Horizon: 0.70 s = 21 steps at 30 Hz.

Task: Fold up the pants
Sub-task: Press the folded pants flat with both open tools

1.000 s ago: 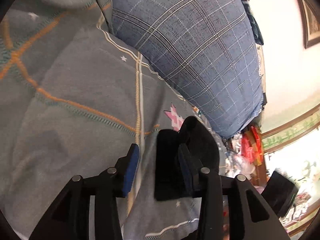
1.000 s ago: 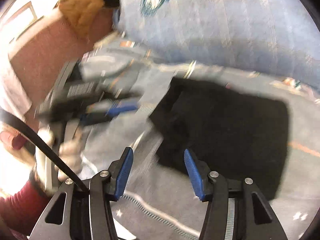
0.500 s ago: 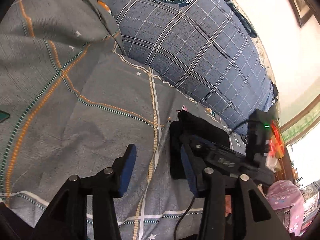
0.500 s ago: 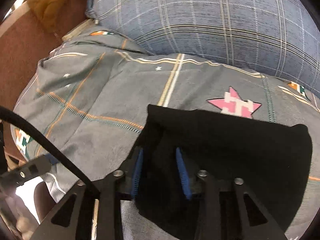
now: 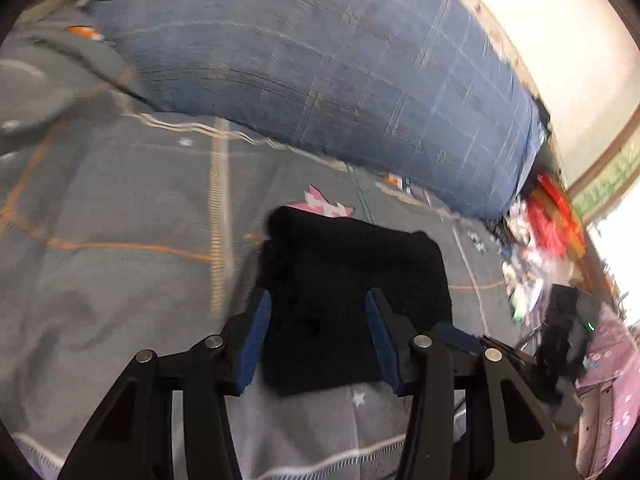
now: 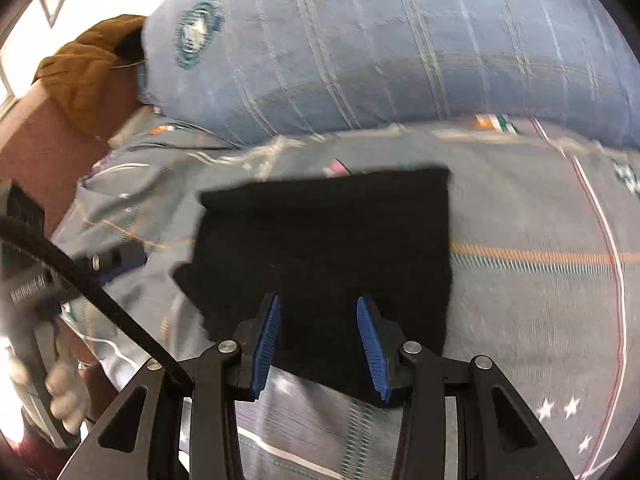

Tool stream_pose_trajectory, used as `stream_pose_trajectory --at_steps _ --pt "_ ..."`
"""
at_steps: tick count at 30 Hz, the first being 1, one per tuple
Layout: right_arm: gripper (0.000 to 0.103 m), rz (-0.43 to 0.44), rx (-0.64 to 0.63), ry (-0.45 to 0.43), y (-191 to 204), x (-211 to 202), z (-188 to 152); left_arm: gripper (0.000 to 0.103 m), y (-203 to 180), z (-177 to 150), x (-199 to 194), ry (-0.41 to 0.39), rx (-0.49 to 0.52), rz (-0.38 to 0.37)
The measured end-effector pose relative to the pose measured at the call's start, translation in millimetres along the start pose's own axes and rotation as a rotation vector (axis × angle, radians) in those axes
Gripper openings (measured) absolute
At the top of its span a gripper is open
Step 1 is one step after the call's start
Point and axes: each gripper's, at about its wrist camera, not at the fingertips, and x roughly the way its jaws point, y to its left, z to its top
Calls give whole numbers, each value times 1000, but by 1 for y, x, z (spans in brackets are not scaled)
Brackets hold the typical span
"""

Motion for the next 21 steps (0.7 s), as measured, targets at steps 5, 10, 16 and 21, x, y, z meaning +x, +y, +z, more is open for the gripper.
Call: stream_pose_trajectory --at_steps 5,10,16,21 --pt "43 -17 -33 -19 -1 8 -12 48 -2 -8 47 77 -14 96" --pt "44 2 -69 -42 -4 12 -18 51 6 -13 45 65 -46 73" --pt "48 38 26 -119 -11 -21 -18 51 -21 -22 0 18 43 216" --pt "56 19 100 -151 -27 -44 -29 66 -63 -42 -38 -102 174 402"
